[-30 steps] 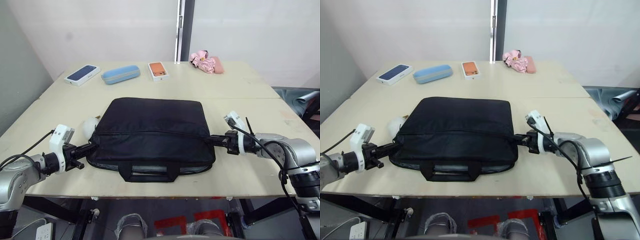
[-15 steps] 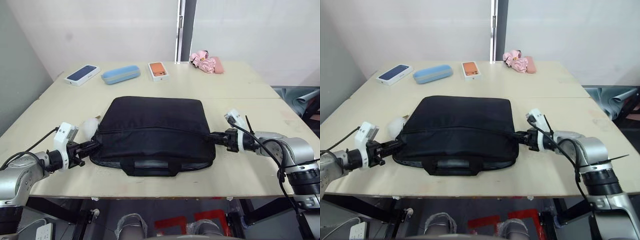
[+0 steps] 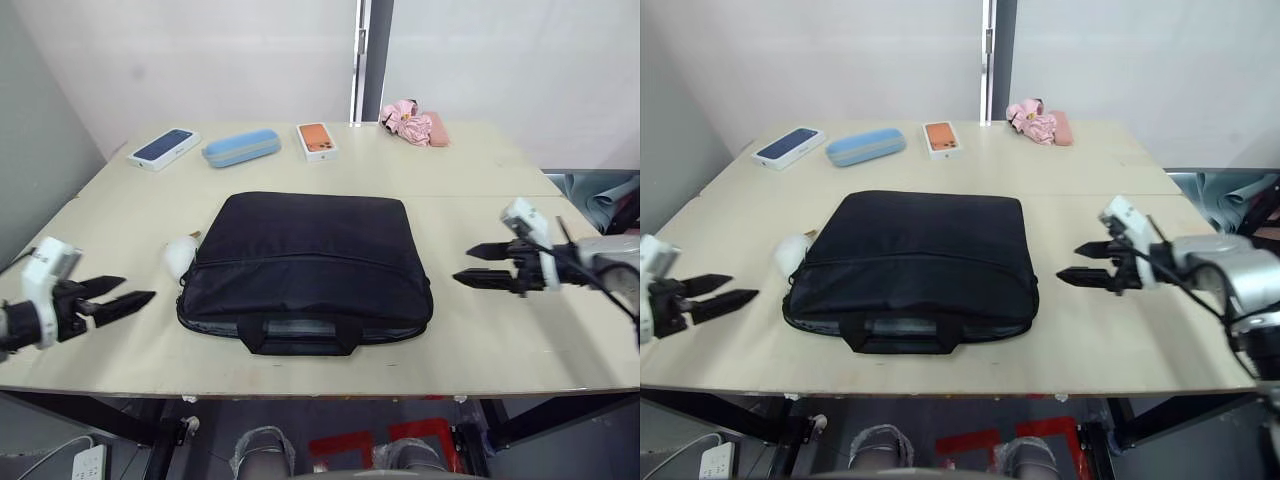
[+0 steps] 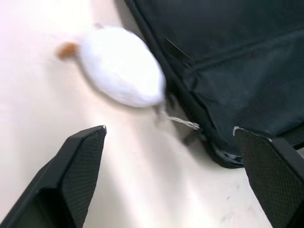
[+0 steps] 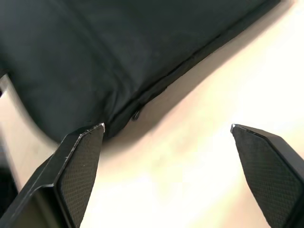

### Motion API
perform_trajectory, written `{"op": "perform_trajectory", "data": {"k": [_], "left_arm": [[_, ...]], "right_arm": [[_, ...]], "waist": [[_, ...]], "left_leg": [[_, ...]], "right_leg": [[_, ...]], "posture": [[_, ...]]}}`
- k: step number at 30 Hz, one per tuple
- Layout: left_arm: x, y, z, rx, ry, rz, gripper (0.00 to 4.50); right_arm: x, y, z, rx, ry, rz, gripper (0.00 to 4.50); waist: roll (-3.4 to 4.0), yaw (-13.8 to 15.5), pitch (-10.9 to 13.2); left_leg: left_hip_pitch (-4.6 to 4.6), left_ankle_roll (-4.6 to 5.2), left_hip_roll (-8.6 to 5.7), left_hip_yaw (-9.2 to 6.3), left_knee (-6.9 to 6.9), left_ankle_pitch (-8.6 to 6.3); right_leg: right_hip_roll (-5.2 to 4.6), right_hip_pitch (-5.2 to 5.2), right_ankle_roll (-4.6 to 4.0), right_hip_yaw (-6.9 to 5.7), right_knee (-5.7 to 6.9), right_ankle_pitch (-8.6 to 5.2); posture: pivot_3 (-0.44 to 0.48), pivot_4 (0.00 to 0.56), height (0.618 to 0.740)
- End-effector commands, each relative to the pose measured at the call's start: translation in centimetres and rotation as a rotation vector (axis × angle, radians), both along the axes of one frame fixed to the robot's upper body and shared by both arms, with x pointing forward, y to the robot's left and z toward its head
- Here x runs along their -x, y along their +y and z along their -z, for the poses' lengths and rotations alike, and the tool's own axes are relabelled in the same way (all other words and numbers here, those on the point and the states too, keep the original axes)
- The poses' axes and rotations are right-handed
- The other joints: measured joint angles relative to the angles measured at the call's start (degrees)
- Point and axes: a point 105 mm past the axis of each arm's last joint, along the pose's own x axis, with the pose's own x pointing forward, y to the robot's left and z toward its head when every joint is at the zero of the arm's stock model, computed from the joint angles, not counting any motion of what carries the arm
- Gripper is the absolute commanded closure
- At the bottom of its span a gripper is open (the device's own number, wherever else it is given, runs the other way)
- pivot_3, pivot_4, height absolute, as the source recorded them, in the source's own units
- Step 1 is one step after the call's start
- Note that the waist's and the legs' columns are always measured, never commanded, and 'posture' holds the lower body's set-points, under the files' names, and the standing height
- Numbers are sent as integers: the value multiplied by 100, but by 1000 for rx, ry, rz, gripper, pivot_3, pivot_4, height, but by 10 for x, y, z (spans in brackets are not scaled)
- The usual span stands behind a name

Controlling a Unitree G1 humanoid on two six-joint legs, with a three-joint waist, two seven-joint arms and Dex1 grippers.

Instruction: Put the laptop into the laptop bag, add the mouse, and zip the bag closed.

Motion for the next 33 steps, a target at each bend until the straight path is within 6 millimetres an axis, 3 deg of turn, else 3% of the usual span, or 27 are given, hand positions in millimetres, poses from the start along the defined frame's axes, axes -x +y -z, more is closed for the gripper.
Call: {"op": "perform_trajectory", "data": {"k": [1,3,7,18,21,28,33], "left_arm": [[5,11,-30,-15,-67,23,0],[3,22,-45,-68,-82,12,0],[-3,30,-60,-108,-98,24,0],[-8,36,-57,-121,-83,41,0],[-9,37,-53,-114,-80,33,0],[-10,37,-40,-95,-82,6,0],[-7,35,-37,-83,-83,-1,0]], "right_arm": [[-4,-8,-42,32,-212,-48,30],[0,-7,-59,30,-309,-118,30],[1,-12,-70,71,-406,-174,30],[-2,-1,-78,0,-429,-234,30],[1,21,-85,-77,-433,-302,30],[25,108,-106,-378,-454,-498,30],[37,138,-110,-472,-443,-558,30]], "waist": [[-1,-14,-1],[-4,-17,-1],[-5,-13,1],[-4,-24,1],[-5,-21,1],[-3,-21,2],[-5,30,1]], "left_leg": [[0,0,0,2,0,0],[3,1,0,6,0,0],[1,2,1,6,2,0],[-1,6,1,9,3,-1],[0,6,1,7,4,0],[2,6,5,7,5,0],[-1,5,3,3,5,-1]], "right_leg": [[0,-1,0,1,0,0],[0,0,0,5,1,0],[1,-2,-1,4,2,1],[-1,-4,-5,4,4,2],[-1,-3,-6,3,7,2],[3,-8,-6,5,17,2],[1,-5,-7,0,12,1]], "posture": [[0,150,740],[0,150,740],[0,150,740],[0,150,740],[0,150,740],[0,150,740],[0,150,740]]}}
